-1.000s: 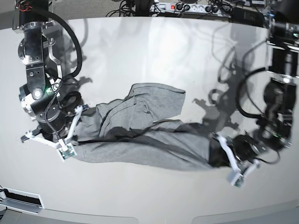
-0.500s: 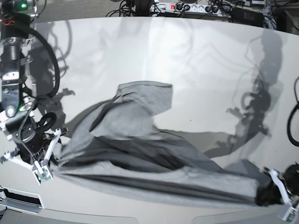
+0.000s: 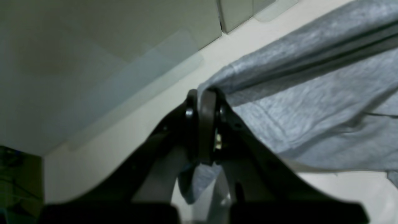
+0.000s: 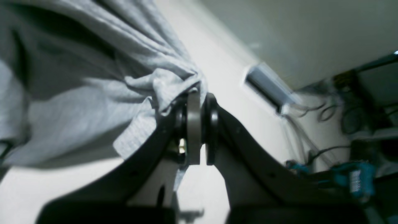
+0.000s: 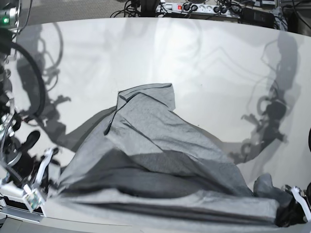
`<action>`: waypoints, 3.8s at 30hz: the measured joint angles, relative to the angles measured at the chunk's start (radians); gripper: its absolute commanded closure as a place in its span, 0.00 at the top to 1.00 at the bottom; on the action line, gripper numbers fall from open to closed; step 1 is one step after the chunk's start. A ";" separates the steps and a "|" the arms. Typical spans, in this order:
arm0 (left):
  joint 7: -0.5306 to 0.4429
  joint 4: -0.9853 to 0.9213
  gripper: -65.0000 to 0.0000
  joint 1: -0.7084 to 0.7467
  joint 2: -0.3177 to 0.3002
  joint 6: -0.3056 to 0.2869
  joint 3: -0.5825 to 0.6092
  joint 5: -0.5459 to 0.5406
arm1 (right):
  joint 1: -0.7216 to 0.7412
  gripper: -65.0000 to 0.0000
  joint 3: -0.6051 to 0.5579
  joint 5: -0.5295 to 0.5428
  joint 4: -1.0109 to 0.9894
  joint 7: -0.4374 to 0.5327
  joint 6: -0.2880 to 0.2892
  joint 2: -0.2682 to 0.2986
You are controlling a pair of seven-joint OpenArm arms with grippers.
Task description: Layout the t-shirt on the table in an organized manner, then fold the t-shirt properly
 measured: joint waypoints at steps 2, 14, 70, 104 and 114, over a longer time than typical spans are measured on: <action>-0.004 0.000 0.00 -0.046 -0.004 -0.005 0.001 -0.008 | 0.047 0.00 0.000 0.000 0.000 0.003 -0.008 0.016; -0.043 -0.063 0.00 -0.502 -0.070 0.029 0.277 -0.016 | 0.350 0.00 -0.003 0.087 -0.132 0.030 0.002 0.060; 0.704 -0.075 0.62 0.261 0.497 -0.258 0.207 -0.851 | 0.084 0.65 0.006 0.631 -0.192 -0.305 0.174 0.100; 0.514 -0.075 0.62 0.198 0.275 -0.239 -0.185 -0.363 | -0.300 0.48 -0.496 0.258 -0.194 -0.261 0.373 -0.384; 0.515 -0.075 0.62 0.198 0.264 -0.239 -0.185 -0.364 | -0.305 0.48 -0.570 -0.121 -0.194 -0.215 0.150 -0.385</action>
